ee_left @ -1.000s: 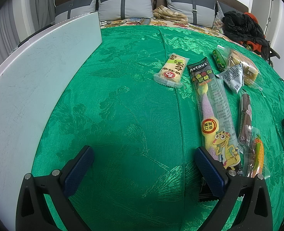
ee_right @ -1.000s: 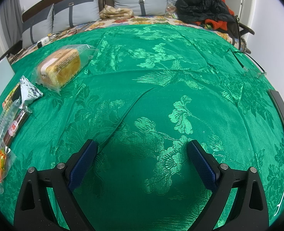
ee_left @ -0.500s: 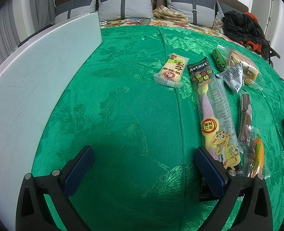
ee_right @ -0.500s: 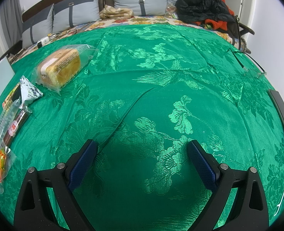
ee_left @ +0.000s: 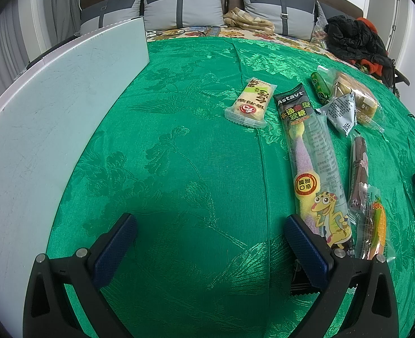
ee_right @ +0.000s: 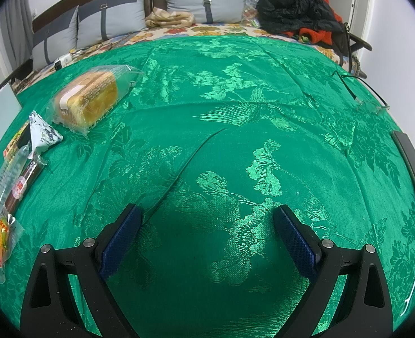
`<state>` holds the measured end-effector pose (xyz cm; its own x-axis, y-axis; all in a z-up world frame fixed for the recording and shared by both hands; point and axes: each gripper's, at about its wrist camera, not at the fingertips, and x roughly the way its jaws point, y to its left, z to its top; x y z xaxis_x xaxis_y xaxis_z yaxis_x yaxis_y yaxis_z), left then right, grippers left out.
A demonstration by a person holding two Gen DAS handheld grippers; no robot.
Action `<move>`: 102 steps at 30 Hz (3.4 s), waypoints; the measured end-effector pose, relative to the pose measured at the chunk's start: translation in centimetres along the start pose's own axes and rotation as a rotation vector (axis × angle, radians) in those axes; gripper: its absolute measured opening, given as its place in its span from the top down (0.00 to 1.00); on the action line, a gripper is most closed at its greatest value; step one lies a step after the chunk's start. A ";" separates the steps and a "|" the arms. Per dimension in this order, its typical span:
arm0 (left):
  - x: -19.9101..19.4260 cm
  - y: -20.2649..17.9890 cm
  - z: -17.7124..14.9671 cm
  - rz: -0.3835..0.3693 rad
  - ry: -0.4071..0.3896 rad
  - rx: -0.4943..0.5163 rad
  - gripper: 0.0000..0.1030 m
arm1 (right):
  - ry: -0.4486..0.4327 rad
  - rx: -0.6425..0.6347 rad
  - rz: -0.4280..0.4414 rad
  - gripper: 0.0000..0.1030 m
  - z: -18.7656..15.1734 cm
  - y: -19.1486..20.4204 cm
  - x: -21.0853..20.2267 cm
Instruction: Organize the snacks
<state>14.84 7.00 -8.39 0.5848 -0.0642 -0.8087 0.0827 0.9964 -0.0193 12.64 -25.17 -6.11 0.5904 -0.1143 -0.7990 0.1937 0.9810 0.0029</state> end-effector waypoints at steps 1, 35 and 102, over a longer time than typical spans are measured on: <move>0.0 0.0 0.0 0.000 0.000 0.000 0.00 | 0.000 0.000 0.000 0.05 0.0 0.0 0.0; 0.0 0.0 0.0 -0.003 -0.001 -0.002 0.00 | 0.001 0.008 -0.011 0.05 0.0 0.1 0.0; 2.0 -7.0 6.5 -0.025 0.187 0.265 0.88 | 0.002 0.013 -0.019 0.05 0.0 0.0 0.2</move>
<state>20.69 -0.47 -6.03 0.4237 -0.0528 -0.9043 0.3171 0.9438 0.0935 12.78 -25.22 -6.24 0.5849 -0.1324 -0.8002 0.2150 0.9766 -0.0045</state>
